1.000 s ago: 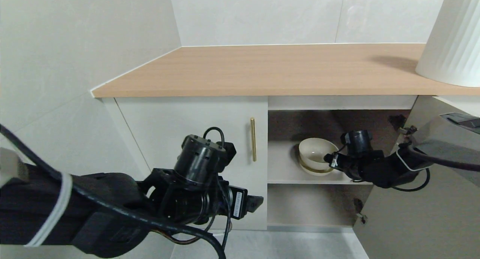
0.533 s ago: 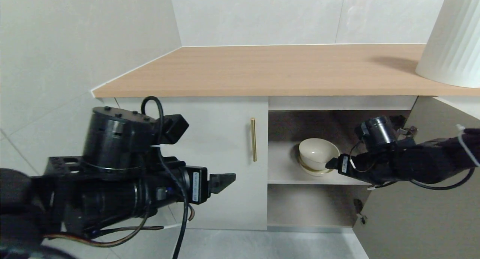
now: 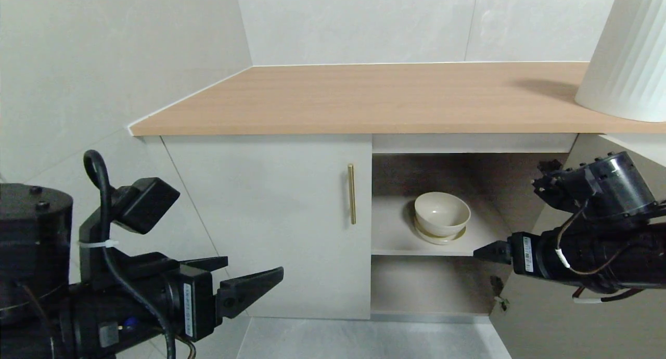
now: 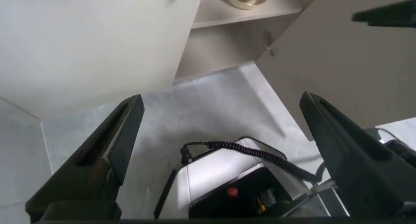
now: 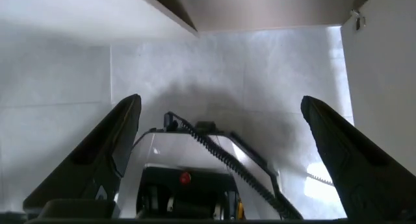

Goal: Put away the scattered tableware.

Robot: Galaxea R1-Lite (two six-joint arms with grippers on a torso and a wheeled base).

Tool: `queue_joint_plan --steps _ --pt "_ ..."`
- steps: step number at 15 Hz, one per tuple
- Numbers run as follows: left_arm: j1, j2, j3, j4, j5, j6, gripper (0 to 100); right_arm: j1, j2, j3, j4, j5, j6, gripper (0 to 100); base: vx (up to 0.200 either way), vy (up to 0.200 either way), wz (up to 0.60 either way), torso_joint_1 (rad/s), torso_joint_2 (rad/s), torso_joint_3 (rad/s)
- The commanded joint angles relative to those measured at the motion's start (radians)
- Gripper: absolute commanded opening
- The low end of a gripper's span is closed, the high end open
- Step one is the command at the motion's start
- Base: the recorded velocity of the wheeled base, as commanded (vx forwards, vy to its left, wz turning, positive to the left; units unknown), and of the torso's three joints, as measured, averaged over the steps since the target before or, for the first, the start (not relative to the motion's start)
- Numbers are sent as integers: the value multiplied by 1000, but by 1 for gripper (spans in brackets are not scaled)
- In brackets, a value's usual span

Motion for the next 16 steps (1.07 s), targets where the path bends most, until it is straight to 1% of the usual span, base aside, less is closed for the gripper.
queue_joint_plan --steps 1,3,5,8,16 --pt "8 -22 17 -3 0 -2 100 40 -36 44 0 -4 1 100 0 0 0 0 0 0" --pt "21 -19 21 -4 0 -3 100 55 -31 46 0 -4 1 100 0 0 0 0 0 0" --pt "21 -7 21 -4 -2 -34 100 57 -34 47 2 -6 1 100 0 0 0 0 0 0" --pt "21 5 23 -4 -2 -40 100 57 -34 47 0 -15 1 100 -200 0 0 12 2 2" --pt "21 4 24 -3 -2 -40 100 57 -37 47 2 -15 1 100 -200 0 0 -1 4 2"
